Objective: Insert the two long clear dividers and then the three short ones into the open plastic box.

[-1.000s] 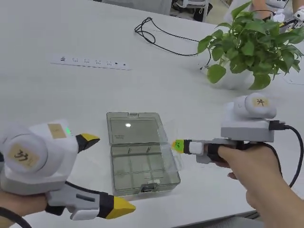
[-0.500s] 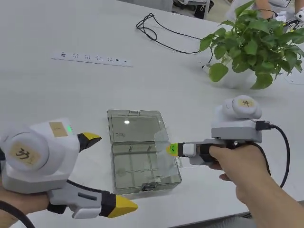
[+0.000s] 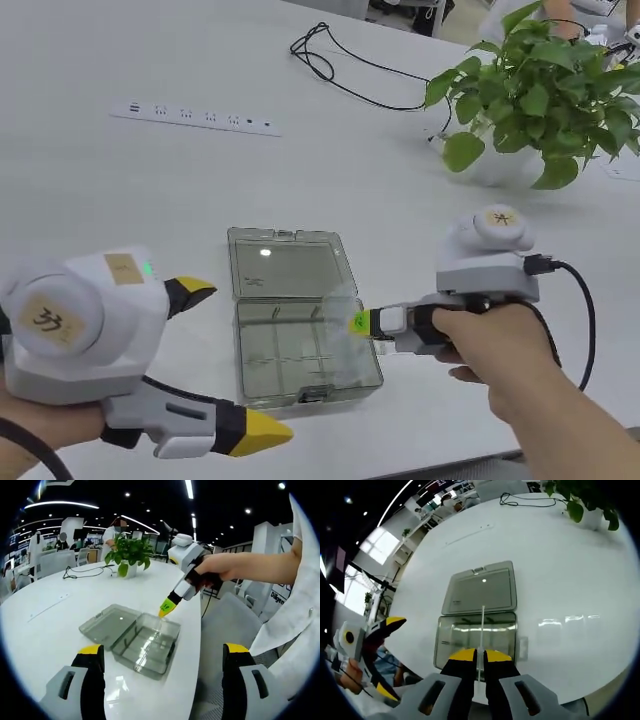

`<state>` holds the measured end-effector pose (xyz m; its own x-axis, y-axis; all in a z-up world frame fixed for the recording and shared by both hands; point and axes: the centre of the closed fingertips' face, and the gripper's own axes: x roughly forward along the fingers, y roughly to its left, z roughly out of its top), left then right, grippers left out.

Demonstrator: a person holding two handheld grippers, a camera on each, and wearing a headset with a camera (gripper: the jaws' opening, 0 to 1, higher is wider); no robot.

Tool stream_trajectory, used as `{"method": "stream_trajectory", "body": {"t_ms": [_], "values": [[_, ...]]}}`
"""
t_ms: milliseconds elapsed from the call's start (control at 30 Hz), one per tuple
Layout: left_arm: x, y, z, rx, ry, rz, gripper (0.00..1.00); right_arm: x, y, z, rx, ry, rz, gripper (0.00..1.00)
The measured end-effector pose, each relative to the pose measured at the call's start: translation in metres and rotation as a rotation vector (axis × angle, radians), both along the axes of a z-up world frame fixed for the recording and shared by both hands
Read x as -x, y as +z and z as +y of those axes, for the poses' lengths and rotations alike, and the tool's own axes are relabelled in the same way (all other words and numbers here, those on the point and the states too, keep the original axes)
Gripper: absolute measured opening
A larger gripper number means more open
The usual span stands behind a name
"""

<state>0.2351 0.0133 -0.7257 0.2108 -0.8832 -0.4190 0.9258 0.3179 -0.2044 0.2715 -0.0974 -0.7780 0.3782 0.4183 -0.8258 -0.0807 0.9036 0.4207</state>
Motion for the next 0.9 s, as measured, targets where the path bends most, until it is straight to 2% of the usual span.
{"method": "stream_trajectory", "body": {"t_ms": [333, 900], "values": [[0.000, -0.002, 0.000, 0.000, 0.000, 0.010, 1.00, -0.003, -0.010, -0.005, 0.025, 0.010, 0.023, 0.07], [0.001, -0.001, -0.003, 0.004, -0.003, 0.019, 1.00, -0.004, -0.015, -0.005, 0.039, 0.013, 0.026, 0.07]]}}
